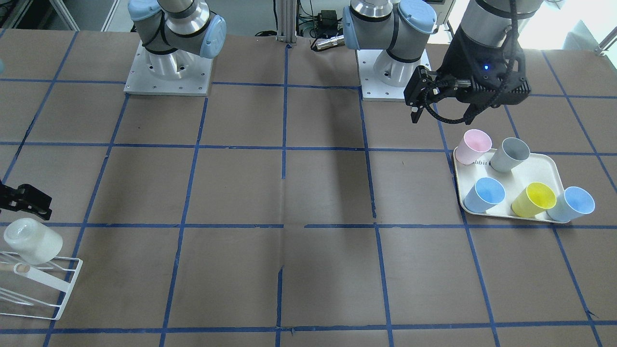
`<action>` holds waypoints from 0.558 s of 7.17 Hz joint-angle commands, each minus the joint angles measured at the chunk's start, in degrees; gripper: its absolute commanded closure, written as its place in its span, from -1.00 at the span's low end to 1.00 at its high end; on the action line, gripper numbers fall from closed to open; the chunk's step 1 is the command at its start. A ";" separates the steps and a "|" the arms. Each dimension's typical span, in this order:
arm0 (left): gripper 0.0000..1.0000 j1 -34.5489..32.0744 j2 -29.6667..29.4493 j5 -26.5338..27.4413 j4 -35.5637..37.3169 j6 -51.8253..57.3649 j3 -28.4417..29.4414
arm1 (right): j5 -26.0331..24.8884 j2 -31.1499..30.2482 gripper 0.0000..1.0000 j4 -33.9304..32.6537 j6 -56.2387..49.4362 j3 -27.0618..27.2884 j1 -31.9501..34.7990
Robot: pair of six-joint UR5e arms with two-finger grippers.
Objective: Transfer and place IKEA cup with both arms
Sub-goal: 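Lower the right gripper around the white cup and close on it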
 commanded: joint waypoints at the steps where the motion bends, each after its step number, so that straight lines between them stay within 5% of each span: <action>1: -1.00 0.00 -0.85 0.59 0.31 0.35 0.92 | -0.80 2.09 -1.00 -1.14 0.02 0.05 -0.80; 4: -1.00 0.00 0.46 0.77 0.22 0.27 -0.12 | -0.80 4.12 -1.00 -2.46 0.28 0.05 -1.51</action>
